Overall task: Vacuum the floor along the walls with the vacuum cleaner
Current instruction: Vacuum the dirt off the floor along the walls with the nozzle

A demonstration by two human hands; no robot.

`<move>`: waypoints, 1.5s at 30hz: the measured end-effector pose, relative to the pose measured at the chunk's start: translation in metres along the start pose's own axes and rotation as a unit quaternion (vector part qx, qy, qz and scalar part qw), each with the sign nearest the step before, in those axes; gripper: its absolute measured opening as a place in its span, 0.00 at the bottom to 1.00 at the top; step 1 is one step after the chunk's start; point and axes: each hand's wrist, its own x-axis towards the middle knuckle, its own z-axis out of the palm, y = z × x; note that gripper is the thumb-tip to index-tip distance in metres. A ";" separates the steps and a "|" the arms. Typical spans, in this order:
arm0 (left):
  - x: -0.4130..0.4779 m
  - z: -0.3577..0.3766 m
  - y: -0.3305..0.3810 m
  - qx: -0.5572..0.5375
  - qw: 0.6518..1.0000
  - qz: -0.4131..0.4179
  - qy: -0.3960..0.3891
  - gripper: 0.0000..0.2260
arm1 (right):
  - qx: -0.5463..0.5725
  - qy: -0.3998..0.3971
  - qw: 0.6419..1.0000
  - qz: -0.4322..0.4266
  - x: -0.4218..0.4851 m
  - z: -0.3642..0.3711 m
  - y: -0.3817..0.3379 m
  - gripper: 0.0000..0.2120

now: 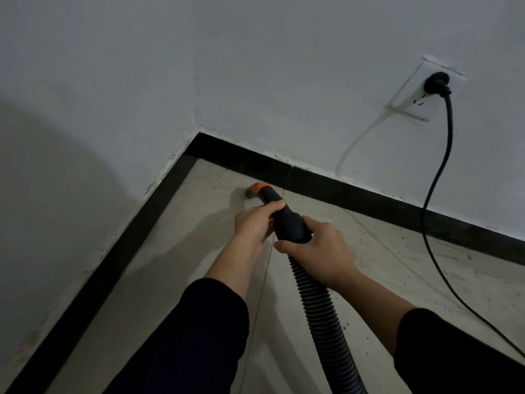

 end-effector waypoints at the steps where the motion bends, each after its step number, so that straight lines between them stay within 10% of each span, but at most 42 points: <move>1: 0.000 -0.002 0.001 -0.001 1.000 0.001 0.002 0.14 | 0.001 -0.001 1.000 -0.002 0.000 0.001 -0.002 0.18; 45: -0.008 -0.028 0.011 -0.115 0.993 -0.008 0.020 0.19 | -0.020 -0.038 0.997 -0.063 0.008 0.011 -0.025 0.19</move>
